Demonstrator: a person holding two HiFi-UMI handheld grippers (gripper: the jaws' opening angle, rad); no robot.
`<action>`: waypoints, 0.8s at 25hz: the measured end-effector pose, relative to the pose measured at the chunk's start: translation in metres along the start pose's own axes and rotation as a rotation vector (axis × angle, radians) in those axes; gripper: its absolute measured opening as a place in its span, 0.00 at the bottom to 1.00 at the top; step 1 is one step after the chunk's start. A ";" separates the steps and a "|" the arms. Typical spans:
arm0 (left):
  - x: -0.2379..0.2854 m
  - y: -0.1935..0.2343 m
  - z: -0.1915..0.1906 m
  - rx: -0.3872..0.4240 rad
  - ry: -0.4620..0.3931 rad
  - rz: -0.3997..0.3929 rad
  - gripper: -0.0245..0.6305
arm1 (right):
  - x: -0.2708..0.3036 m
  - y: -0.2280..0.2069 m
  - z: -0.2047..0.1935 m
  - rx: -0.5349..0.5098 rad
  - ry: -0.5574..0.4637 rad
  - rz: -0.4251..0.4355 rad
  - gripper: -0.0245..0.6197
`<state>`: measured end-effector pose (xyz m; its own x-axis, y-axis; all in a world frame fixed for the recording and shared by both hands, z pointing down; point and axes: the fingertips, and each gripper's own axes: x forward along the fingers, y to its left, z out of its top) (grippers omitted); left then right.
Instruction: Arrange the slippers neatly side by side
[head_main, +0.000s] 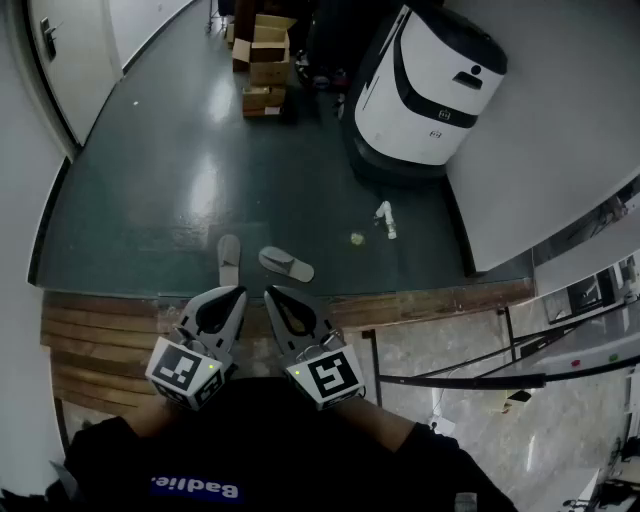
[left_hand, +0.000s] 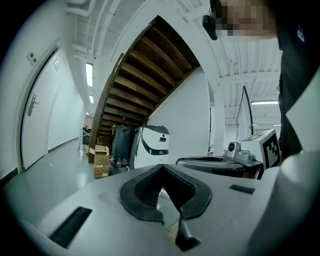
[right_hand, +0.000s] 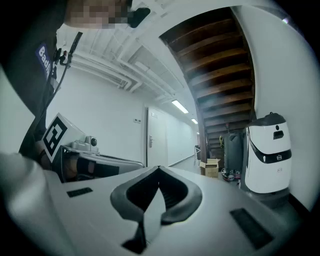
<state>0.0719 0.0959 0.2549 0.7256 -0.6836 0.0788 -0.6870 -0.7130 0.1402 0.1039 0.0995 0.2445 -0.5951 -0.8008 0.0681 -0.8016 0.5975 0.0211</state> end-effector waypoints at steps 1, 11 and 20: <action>0.000 -0.001 0.000 -0.001 0.002 0.001 0.02 | -0.001 0.000 -0.002 0.008 0.003 0.002 0.04; 0.000 -0.012 -0.004 0.009 0.017 0.007 0.02 | -0.012 -0.001 -0.007 0.009 -0.006 0.028 0.04; 0.008 -0.018 -0.012 -0.001 0.039 0.045 0.02 | -0.021 -0.024 -0.024 0.055 0.030 0.042 0.04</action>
<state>0.0907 0.1051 0.2648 0.6952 -0.7082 0.1230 -0.7187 -0.6817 0.1371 0.1371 0.1033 0.2663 -0.6267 -0.7732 0.0972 -0.7786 0.6264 -0.0374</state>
